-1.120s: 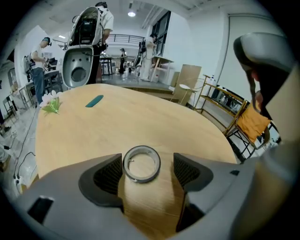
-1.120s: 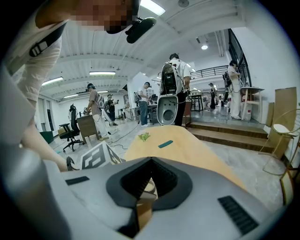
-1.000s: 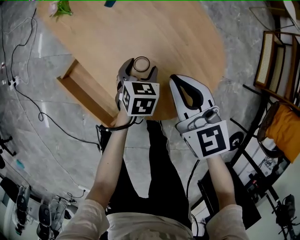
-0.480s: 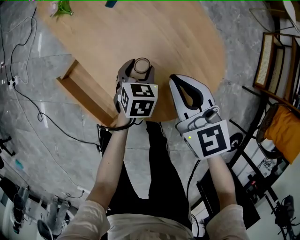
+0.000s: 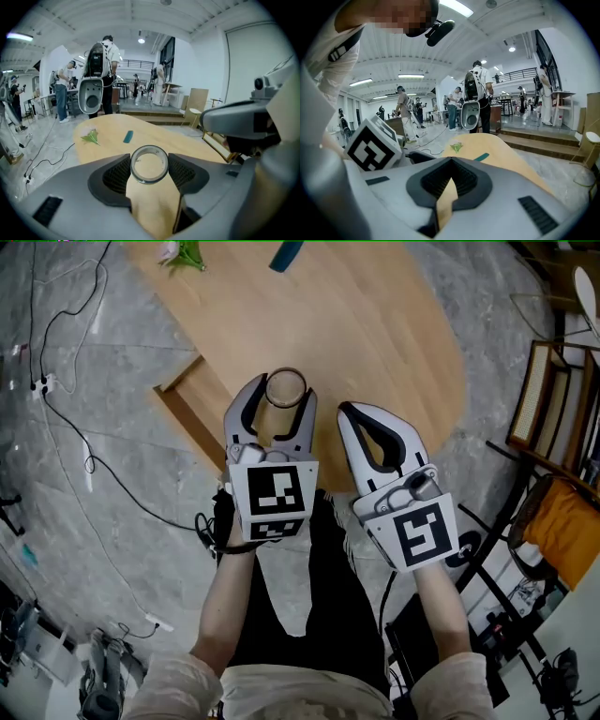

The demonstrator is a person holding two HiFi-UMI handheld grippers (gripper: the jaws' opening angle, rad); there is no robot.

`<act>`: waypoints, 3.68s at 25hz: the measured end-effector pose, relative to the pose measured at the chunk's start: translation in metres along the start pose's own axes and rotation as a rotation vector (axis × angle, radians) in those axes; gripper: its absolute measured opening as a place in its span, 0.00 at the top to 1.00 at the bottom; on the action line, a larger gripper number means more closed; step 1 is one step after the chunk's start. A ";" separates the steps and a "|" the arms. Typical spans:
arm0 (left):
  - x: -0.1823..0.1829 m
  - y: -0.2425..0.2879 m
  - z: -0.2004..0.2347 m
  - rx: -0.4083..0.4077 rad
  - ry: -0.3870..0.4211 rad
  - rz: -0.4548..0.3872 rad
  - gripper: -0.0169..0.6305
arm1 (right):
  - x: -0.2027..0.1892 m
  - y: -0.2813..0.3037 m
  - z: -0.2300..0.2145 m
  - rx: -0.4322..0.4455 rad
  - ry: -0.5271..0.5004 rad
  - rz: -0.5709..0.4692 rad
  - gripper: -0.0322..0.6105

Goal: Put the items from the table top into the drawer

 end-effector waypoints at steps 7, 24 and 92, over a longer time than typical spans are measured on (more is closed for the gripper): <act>0.036 -0.081 0.036 0.098 -0.023 -0.136 0.57 | 0.051 0.020 0.060 0.099 -0.037 -0.065 0.94; -0.006 -0.136 0.095 0.166 -0.148 -0.087 0.57 | 0.071 0.045 0.125 0.199 -0.097 -0.054 0.94; -0.077 -0.091 0.120 0.389 -0.513 -0.075 0.96 | 0.036 0.034 0.100 0.092 -0.050 0.032 0.94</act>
Point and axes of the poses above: the fingertips, and each gripper's own axes: y forward along the fingers, z to its left, x out of its top, the point moved 3 cm from there along -y, backward along the fingers, and after that the axes turned 15 degrees about -x, right-handed, at the moved point
